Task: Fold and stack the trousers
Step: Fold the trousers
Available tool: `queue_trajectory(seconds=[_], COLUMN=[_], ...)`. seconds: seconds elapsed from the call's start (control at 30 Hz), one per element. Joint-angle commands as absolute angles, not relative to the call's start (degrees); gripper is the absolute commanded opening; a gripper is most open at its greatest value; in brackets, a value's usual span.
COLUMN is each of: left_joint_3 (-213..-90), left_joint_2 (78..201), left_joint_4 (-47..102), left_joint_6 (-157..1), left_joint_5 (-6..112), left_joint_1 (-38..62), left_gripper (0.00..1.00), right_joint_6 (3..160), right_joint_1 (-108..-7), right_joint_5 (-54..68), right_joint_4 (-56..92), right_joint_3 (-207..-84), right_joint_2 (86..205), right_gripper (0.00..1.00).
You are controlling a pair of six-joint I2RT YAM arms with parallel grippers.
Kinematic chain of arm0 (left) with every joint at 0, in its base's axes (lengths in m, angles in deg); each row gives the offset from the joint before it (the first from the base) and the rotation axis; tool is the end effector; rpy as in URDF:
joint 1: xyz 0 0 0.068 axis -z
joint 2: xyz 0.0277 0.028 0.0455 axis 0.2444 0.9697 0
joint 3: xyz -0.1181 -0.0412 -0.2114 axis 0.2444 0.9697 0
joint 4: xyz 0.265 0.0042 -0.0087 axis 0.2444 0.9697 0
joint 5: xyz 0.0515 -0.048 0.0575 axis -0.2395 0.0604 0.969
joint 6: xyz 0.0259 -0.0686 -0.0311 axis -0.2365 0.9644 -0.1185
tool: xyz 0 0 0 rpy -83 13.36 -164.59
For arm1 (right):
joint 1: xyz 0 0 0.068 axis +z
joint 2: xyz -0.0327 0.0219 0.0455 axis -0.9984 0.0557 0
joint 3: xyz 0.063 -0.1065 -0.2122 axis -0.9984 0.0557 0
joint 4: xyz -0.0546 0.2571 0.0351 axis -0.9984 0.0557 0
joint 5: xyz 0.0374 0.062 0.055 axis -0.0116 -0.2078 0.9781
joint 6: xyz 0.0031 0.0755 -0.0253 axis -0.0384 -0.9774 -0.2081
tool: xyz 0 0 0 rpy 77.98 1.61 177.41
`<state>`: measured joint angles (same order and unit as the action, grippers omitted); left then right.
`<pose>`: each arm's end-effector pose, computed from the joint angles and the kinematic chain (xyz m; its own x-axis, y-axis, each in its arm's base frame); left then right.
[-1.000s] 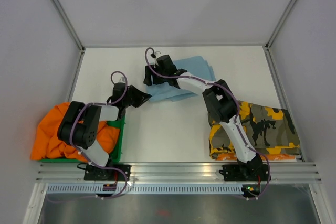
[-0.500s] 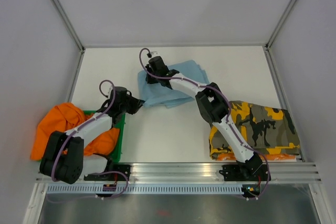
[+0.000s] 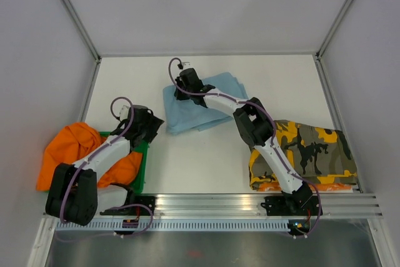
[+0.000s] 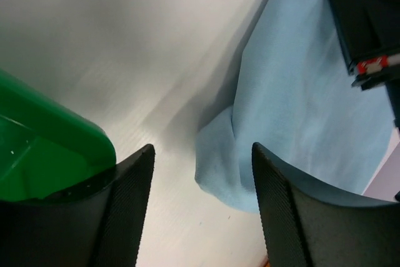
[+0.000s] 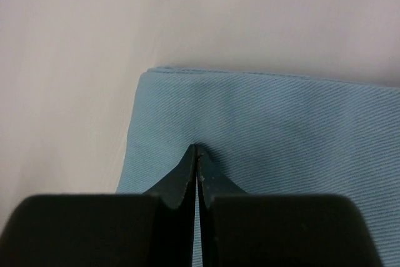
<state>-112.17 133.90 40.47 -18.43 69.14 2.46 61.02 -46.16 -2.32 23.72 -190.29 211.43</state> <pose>0.2612 -0.0682 0.1272 -0.4195 -0.8507 -0.3167 -0.6065 0.5222 -0.5995 0.4469 0.3814 0.1048 -0.6588 0.0434 -0.7511 -0.3735 0.8477 0.3766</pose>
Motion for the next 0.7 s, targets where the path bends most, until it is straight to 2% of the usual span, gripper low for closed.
queue_trajectory(seconds=[0.0, 0.17, 0.33, 0.47, 0.67], left_joint_3=[-111.1, -110.8, -107.9, -106.3, -105.0], left_joint_2=[133.1, 138.1, 138.8, 138.1, 138.8], left_joint_4=[36.7, 32.9, 27.8, 25.4, 22.4], left_joint_6=[-23.7, -21.0, -18.1, -18.3, -16.7], left_joint_5=[68.4, 64.0, 58.2, 56.6, 55.8], left_joint_1=[0.2, 0.1, 0.2, 0.3, 0.2], left_gripper=[0.66, 0.38, 0.40, 0.51, 0.51], right_joint_6=[62.9, 64.1, 64.1, 63.9, 63.0], right_joint_1=[-46.2, -45.1, -44.7, -44.4, -44.0], right_joint_5=[-1.1, 0.3, 0.3, 0.3, -0.2], right_joint_4=[23.1, 21.9, 22.4, 22.9, 22.9], right_joint_3=[-185.2, -182.1, -182.7, -183.6, -184.4], right_joint_2=[208.1, 205.5, 205.7, 206.7, 207.5], right_gripper=[0.04, 0.06, 0.06, 0.07, 0.08])
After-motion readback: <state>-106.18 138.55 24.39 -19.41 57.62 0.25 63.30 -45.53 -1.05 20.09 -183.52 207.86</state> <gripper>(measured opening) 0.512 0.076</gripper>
